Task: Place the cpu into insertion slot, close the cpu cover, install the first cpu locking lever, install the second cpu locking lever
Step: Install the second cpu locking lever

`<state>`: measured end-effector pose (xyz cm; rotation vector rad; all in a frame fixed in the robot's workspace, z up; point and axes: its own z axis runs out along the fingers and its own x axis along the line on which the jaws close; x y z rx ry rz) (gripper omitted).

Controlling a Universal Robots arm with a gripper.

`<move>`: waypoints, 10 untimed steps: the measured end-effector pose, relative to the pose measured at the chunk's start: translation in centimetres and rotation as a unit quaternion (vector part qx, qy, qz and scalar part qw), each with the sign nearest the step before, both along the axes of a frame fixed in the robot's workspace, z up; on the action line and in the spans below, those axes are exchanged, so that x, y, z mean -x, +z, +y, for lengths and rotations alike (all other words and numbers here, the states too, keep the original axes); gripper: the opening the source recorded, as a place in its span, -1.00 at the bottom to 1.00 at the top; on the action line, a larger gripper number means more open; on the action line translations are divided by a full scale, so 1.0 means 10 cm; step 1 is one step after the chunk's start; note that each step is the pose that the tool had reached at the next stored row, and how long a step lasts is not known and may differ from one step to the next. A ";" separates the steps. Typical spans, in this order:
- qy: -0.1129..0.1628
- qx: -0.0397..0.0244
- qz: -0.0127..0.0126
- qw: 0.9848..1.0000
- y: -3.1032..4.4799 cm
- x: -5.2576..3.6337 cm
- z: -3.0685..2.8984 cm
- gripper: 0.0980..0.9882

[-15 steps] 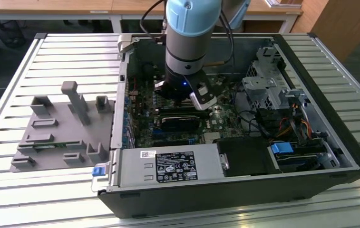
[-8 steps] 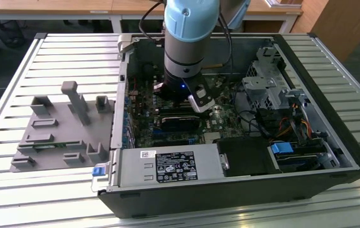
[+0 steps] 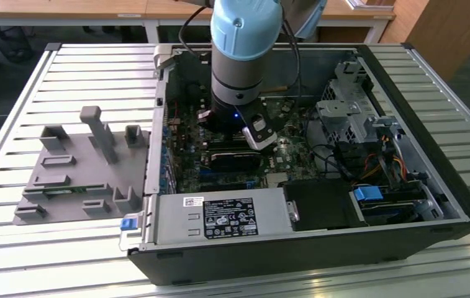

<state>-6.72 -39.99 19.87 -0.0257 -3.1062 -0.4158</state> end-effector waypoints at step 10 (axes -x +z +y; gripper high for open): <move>0.000 -0.014 0.000 1.000 -0.058 0.052 -0.009 -0.98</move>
